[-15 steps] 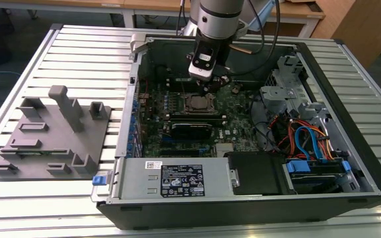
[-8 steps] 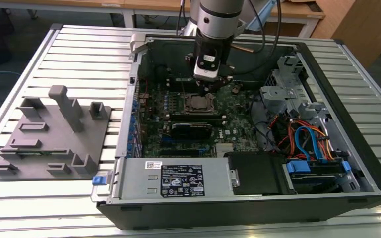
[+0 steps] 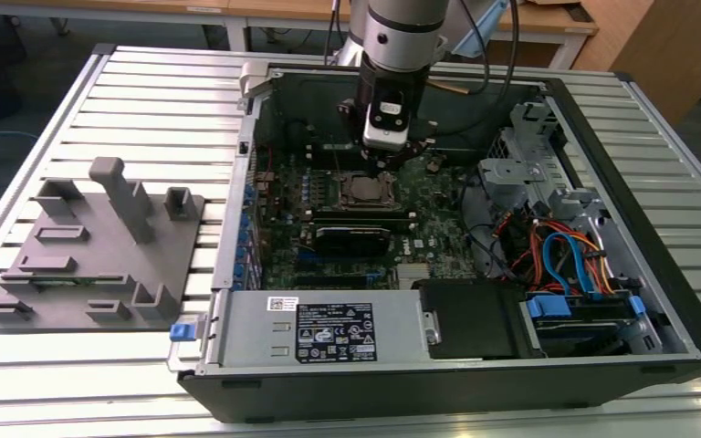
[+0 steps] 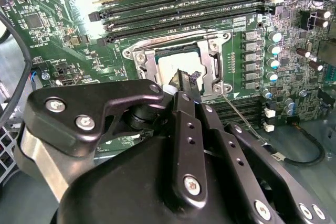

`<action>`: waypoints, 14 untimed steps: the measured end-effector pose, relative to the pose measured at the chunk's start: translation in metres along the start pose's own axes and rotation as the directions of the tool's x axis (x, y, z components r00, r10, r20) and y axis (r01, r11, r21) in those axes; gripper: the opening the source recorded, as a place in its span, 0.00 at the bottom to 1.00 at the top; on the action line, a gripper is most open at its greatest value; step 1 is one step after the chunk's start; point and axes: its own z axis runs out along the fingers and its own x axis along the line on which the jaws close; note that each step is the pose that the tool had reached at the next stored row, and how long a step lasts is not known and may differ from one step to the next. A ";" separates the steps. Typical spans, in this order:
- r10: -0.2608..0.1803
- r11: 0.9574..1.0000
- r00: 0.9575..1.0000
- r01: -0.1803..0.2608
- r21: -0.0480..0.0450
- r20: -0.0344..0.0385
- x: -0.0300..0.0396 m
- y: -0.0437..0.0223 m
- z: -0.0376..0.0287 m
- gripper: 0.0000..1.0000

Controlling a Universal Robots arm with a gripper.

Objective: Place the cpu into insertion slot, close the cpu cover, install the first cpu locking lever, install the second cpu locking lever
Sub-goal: 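Install the first cpu locking lever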

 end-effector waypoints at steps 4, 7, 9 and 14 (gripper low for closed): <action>0.000 1.000 1.000 0.000 0.000 0.000 0.0000 0.0000 0.0000 0.11; 0.000 1.000 1.000 0.000 0.000 0.000 0.0000 0.0000 0.0000 0.11; 0.000 1.000 1.000 0.000 0.000 0.000 0.0000 0.0000 0.0000 0.11; -0.001 1.000 1.000 0.001 -0.012 -0.010 0.0000 0.0000 0.0000 0.11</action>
